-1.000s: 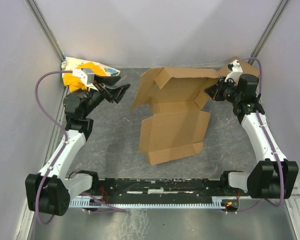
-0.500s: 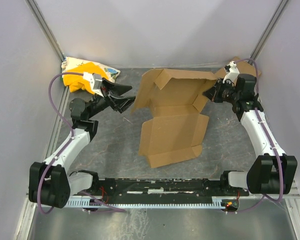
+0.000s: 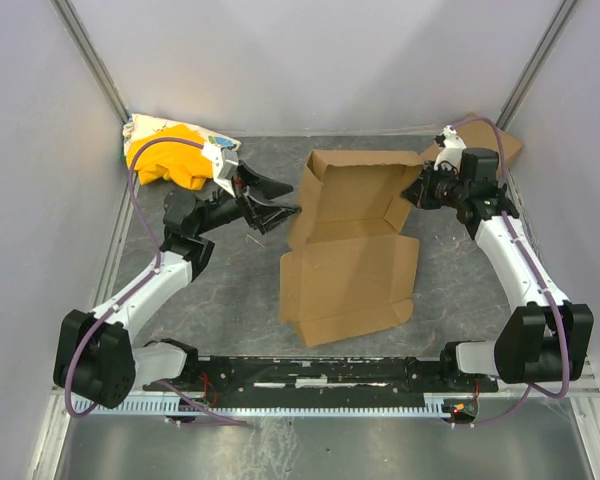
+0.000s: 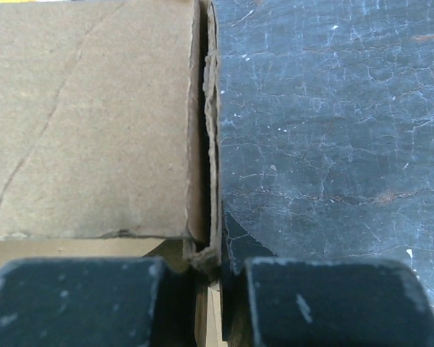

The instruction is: Fold the paper box

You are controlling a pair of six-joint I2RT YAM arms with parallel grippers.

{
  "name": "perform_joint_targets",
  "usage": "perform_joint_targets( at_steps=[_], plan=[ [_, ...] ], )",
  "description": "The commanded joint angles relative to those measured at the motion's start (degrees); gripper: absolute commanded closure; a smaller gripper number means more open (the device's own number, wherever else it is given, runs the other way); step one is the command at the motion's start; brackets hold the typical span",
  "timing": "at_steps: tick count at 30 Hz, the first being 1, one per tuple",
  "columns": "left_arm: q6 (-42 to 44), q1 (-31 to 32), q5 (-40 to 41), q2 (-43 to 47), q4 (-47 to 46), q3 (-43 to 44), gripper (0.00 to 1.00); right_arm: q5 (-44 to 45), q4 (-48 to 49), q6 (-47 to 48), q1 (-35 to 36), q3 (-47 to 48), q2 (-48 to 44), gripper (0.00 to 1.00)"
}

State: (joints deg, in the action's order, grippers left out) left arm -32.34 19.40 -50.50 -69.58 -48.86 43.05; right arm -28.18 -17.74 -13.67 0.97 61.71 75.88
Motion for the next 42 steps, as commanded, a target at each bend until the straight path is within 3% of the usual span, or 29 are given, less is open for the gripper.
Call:
perform_joint_targets(
  at_steps=[1,12,23,30,42],
  plan=[
    [10.46,2.08,5.91,1.25,11.00,4.03,0.25,2.34,-0.34,2.15,1.89,3.17,-0.21,0.94],
    [21.48,6.36,19.78,1.27,24.49,5.48,0.32,3.84,-0.59,2.16,3.55,2.76,-1.17,0.94],
    [23.48,12.33,27.20,5.94,27.97,5.42,0.34,9.20,-1.69,1.96,5.36,2.84,-0.05,0.94],
    [23.93,12.71,28.43,9.62,28.29,2.28,0.34,10.11,-1.50,1.42,5.35,2.98,0.37,0.94],
    [25.39,12.73,28.75,5.56,26.61,1.78,0.34,8.14,-1.13,1.63,5.44,2.24,-0.98,0.94]
  ],
)
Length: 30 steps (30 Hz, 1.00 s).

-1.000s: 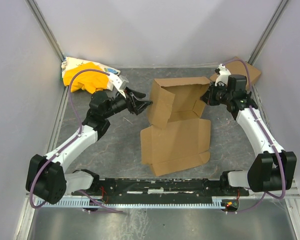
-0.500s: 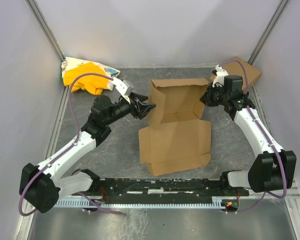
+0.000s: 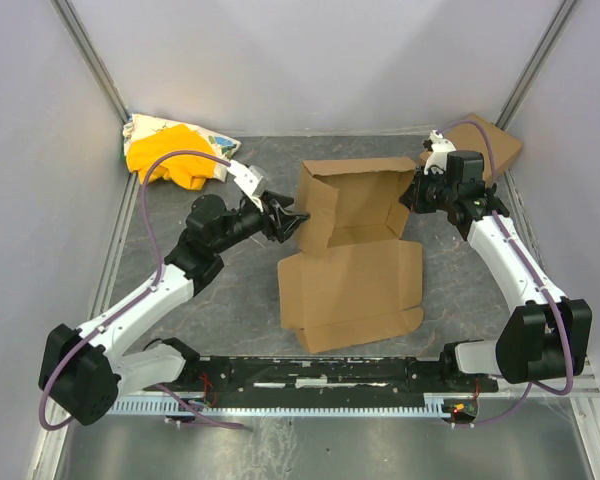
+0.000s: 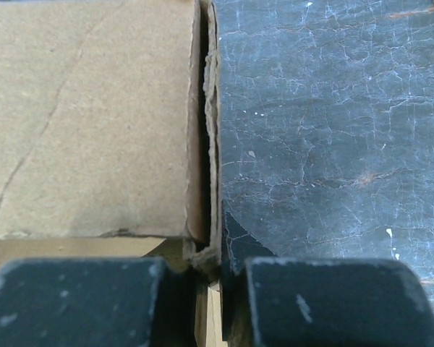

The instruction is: Fold the paper box

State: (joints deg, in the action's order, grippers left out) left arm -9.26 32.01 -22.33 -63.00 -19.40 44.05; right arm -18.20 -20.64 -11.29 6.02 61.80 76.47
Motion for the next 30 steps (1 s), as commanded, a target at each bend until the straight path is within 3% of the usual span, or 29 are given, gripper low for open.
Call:
perform_joint_targets(
  at_steps=[1,8,17,23,27,30],
  plan=[
    [1.79,0.30,0.49,-1.18,-3.31,0.99,0.34,-1.74,1.69,-0.67,0.39,2.15,-1.51,0.94],
    [2.51,3.05,3.24,-4.41,-2.89,3.41,0.35,-0.91,1.83,-1.08,1.63,2.25,-1.54,0.94],
    [6.45,6.14,17.96,-8.78,1.17,6.91,0.37,2.60,3.39,-1.90,5.40,0.58,-3.55,0.95],
    [7.85,7.81,27.84,-10.69,1.47,6.90,0.43,2.95,5.63,-3.10,6.61,-1.47,-6.61,0.95],
    [8.77,9.08,33.34,-12.42,0.66,7.35,0.56,0.83,6.06,-3.61,6.90,-2.27,-8.78,0.95],
    [8.43,9.76,40.82,-13.69,0.50,8.06,0.83,0.12,5.54,-4.38,7.03,-2.58,-10.23,0.95]
  ],
)
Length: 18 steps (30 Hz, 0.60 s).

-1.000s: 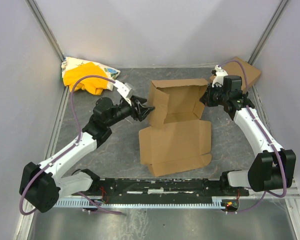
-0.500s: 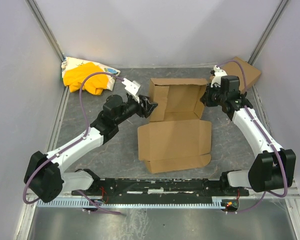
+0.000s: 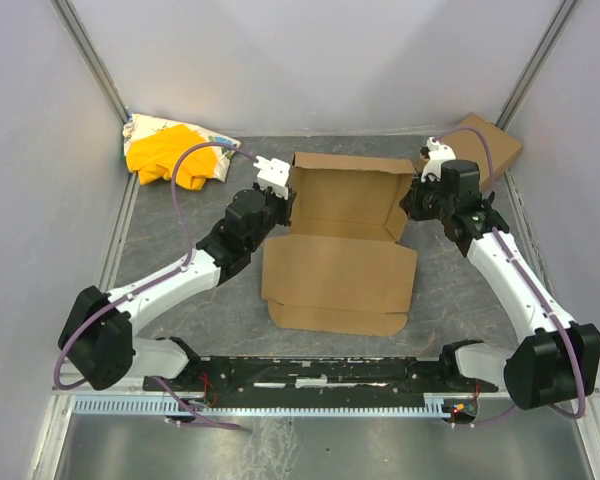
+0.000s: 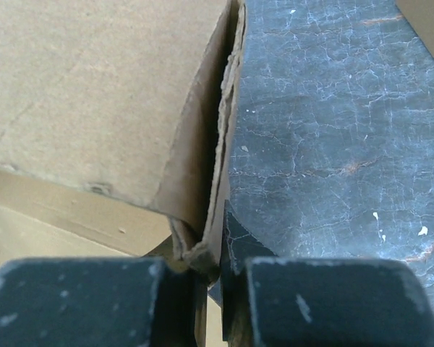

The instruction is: Fold the paper box

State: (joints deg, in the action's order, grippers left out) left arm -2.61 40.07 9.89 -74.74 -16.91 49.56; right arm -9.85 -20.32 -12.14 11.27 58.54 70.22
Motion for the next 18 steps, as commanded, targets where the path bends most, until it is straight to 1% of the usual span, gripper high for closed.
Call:
perform_joint_targets(
  at_steps=[1,5,10,11,15,16,17,18],
  plan=[
    [1.51,1.81,10.92,-2.38,-1.99,2.77,0.88,-8.30,5.20,-3.85,1.82,0.49,-4.44,0.95],
    [0.99,2.33,16.49,-3.40,-1.99,3.26,0.93,-7.93,5.30,-5.21,2.36,-0.17,-5.27,0.95],
    [2.04,4.12,20.56,-4.28,-2.08,3.81,0.93,-5.70,5.28,-5.69,4.36,-0.54,-5.12,0.95],
    [2.27,4.50,21.00,-4.49,-2.08,3.98,0.92,-5.07,5.20,-5.65,4.86,-0.46,-5.04,0.95],
    [4.09,5.89,22.14,-5.44,-1.96,4.91,0.78,-3.86,4.96,-5.31,6.29,0.18,-4.24,0.95],
    [4.66,6.41,22.69,-5.98,-1.68,5.34,0.77,-3.32,4.94,-5.28,6.57,0.31,-4.05,0.95],
    [5.35,6.80,23.68,-6.48,-1.00,5.82,0.80,-2.70,4.70,-5.20,6.95,0.55,-3.97,0.95],
    [6.11,7.30,25.57,-7.25,-0.10,6.49,0.85,-1.93,4.31,-5.06,7.19,0.87,-3.72,0.95]
  ],
)
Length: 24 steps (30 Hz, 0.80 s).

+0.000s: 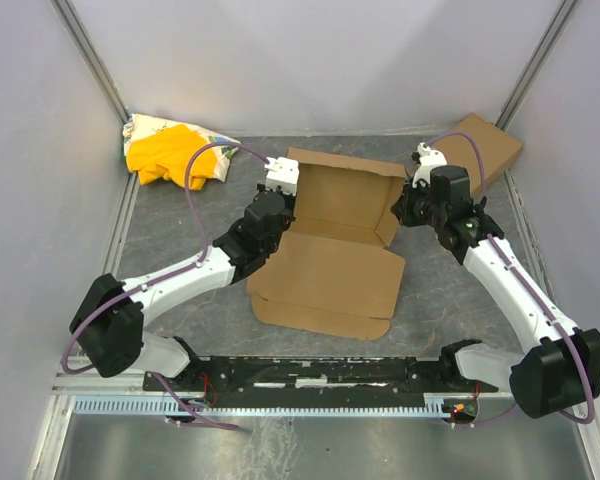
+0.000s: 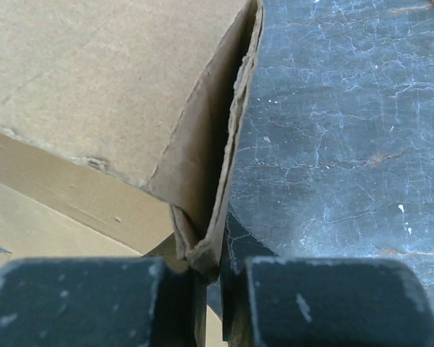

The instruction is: Fold the paper box

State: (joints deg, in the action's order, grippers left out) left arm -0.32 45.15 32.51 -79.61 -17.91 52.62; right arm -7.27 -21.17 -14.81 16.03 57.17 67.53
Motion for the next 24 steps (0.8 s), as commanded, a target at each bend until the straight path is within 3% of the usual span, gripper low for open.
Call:
perform_joint_targets(
  at_steps=[1,5,9,11,14,16,18,20,24],
  plan=[
    [4.85,2.76,4.73,-3.14,1.69,4.06,0.90,-3.61,4.48,-2.15,2.71,2.89,-0.79,0.95],
    [9.34,4.76,10.61,-4.64,1.76,4.26,0.94,0.16,2.90,-1.55,3.38,4.41,0.11,0.95],
    [11.19,5.21,14.05,-4.85,1.75,3.72,0.88,3.13,0.96,-1.27,3.34,6.03,1.29,0.96],
    [11.45,5.18,15.07,-5.00,1.48,3.46,0.75,3.20,1.62,-1.66,3.34,5.88,1.14,0.96],
    [10.70,5.23,13.45,-4.57,1.52,2.74,0.65,3.31,1.69,-1.95,3.44,6.36,1.33,0.96],
    [9.60,5.23,11.02,-3.70,1.48,1.78,0.52,3.40,1.66,-2.06,3.40,6.80,1.46,0.96],
    [8.17,5.17,8.57,-2.86,1.39,0.48,0.48,3.48,1.56,-2.07,3.39,7.34,1.69,0.96],
    [7.27,5.17,7.58,-2.66,1.50,-0.60,0.52,3.72,1.57,-2.06,3.39,7.71,1.77,0.96],
    [6.30,5.22,10.01,-2.80,2.98,-1.18,0.84,4.50,1.29,-2.20,3.41,8.24,2.19,0.96]
  ],
)
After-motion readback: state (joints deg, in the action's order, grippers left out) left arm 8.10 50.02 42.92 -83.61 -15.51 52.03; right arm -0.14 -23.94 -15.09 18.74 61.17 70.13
